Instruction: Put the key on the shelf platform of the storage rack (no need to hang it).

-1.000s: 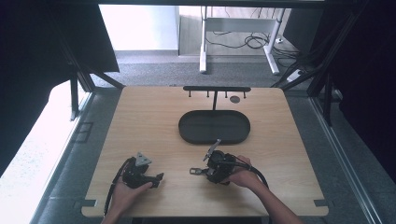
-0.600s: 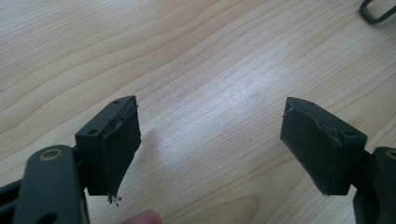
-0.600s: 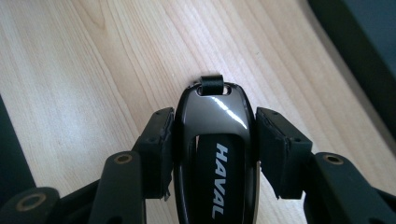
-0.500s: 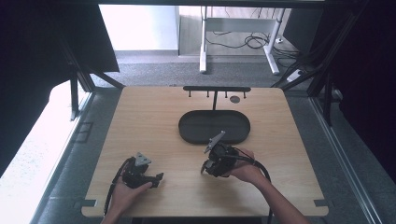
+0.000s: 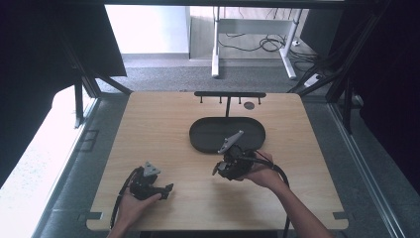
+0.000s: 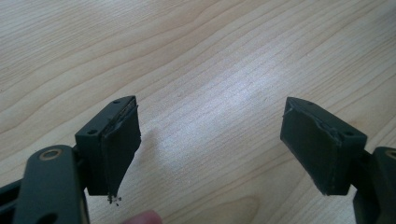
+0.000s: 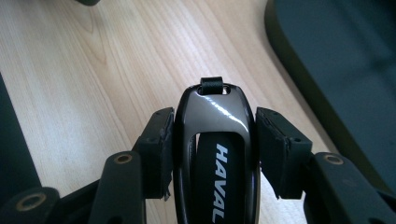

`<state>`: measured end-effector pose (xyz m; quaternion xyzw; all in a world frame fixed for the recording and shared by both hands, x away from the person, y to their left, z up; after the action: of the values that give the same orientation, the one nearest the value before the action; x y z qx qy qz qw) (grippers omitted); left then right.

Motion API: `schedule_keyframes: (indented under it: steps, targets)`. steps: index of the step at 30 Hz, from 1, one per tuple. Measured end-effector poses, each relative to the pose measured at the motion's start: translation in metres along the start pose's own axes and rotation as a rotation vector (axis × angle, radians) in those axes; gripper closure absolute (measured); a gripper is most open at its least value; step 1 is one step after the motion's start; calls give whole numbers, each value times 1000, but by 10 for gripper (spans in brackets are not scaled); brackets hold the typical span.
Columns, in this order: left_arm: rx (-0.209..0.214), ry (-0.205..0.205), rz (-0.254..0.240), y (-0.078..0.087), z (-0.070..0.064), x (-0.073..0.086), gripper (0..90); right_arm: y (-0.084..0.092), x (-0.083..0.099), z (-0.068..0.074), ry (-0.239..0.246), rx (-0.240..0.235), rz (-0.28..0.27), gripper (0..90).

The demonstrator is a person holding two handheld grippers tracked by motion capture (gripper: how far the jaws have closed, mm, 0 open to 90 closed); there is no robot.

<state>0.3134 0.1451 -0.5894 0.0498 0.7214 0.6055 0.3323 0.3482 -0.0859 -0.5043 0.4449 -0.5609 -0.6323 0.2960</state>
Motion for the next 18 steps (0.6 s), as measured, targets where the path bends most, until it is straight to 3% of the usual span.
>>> schedule_keyframes:
  steps: [18]
  targets:
    - [3,-3,1,-1,-1,0,203,16,-12,-22,-38,22,-30,499]
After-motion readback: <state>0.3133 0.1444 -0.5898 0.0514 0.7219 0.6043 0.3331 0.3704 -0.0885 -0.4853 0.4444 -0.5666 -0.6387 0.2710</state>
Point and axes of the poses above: each handheld gripper's, and its own axes: y roughly backward along the jaws, x roughly out of its underside, z roughly to its left, the point moved 9 cm from there along -y, roughly forward along the jaws, and after that the axes turned 15 degrees about z, right-handed, at the moved point
